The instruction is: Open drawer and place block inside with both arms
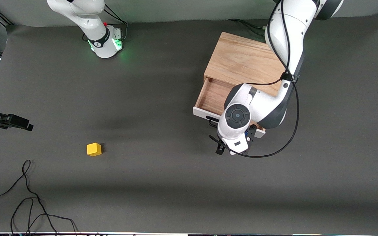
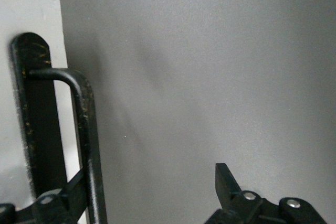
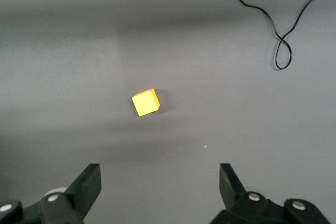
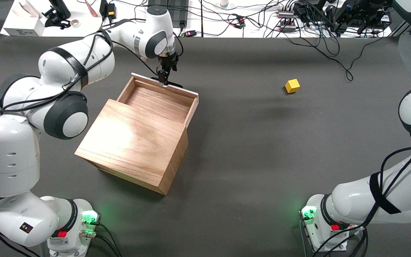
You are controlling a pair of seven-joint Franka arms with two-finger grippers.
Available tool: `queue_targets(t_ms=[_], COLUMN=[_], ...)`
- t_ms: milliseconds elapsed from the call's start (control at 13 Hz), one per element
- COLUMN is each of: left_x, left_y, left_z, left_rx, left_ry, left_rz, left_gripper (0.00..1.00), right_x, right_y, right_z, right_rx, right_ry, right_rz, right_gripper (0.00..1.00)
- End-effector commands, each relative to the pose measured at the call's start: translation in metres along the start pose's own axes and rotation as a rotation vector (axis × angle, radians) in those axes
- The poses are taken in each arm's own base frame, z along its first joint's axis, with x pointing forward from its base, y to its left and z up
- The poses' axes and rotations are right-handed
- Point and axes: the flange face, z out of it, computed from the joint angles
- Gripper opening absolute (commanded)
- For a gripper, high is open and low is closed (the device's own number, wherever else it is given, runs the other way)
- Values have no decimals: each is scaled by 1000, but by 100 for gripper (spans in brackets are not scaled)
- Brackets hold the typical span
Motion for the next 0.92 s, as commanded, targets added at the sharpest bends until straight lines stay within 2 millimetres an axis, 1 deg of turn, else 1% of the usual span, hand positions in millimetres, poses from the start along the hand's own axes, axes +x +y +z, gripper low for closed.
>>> queue_targets(t_ms=[0,77,154,308,462,692,846], left_x=[0,-1,0,1,1,-1,-2], left_y=[18,18,18,15,10,11,10], left_z=[7,11,11,2,-2,-22,-17], left_rx=[-80,-76,-72,-59,-7,19,36], left_ry=[17,22,24,28,44,47,49], left_rz=[4,9,12,14,20,20,21], left_gripper=[100,100,100,100,100,100,100], right_x=[3,3,4,3,3,3,4], right_y=[0,0,0,0,0,0,0], right_z=[-5,-5,-4,-5,-5,-5,-4], right_rx=[14,14,14,14,14,14,14], right_ry=[11,11,9,11,11,11,9], right_rz=[-1,0,-1,0,0,0,0], right_gripper=[100,100,100,100,100,100,100])
